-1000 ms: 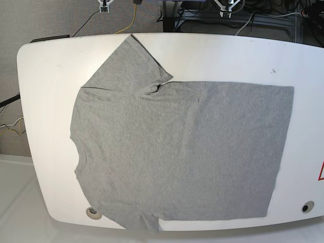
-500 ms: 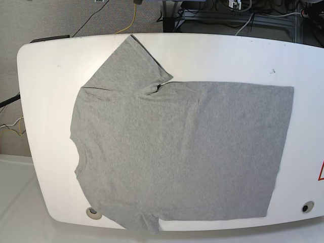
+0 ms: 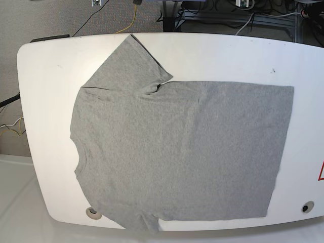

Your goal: Fold the T-shirt properly

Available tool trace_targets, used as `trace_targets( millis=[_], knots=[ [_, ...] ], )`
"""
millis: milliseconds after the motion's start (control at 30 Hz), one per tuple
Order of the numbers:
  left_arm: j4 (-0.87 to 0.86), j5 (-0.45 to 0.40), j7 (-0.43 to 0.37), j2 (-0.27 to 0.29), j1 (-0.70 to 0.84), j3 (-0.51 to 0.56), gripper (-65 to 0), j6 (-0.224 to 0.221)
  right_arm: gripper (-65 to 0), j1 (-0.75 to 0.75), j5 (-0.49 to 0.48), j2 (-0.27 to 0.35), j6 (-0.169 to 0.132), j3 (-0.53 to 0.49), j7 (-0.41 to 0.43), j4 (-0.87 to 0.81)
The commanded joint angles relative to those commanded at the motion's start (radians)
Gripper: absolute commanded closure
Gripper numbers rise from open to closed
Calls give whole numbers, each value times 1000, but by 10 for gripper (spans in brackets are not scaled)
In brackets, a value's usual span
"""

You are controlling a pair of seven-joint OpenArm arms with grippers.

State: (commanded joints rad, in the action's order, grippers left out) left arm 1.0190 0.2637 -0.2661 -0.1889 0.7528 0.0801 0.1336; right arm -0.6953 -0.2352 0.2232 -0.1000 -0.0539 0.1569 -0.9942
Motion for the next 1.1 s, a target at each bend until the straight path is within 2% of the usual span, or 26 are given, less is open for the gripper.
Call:
trace_targets(
  millis=[67, 333, 400, 600, 733, 1000, 1100],
  knots=[
    [28, 8, -15, -14, 16, 13, 0, 10, -3, -30, -1, -2, -1, 1, -7, -49],
    [154, 10, -16, -36, 78, 9, 0, 6, -3, -138, -16, 13, 3, 1, -28, -268],
    [243, 8, 1, -36, 104, 3, 0, 7, -2, -186, -38, 25, -6, 9, -53, -379],
    [393, 7, 24, -41, 150, 1, -4, 8, -3, -256, -66, 38, -8, 27, -91, -524],
    [552, 7, 33, -50, 214, -1, -6, 5, 0, -321, -94, 46, -2, 69, -118, -654],
    [755, 12, 55, -62, 284, -30, -2, 4, 0, -396, -89, 39, -5, 136, -147, -803],
    [817, 21, 102, -56, 303, -79, 0, 2, 0, -426, -74, 26, -7, 163, -161, -872]
  ],
)
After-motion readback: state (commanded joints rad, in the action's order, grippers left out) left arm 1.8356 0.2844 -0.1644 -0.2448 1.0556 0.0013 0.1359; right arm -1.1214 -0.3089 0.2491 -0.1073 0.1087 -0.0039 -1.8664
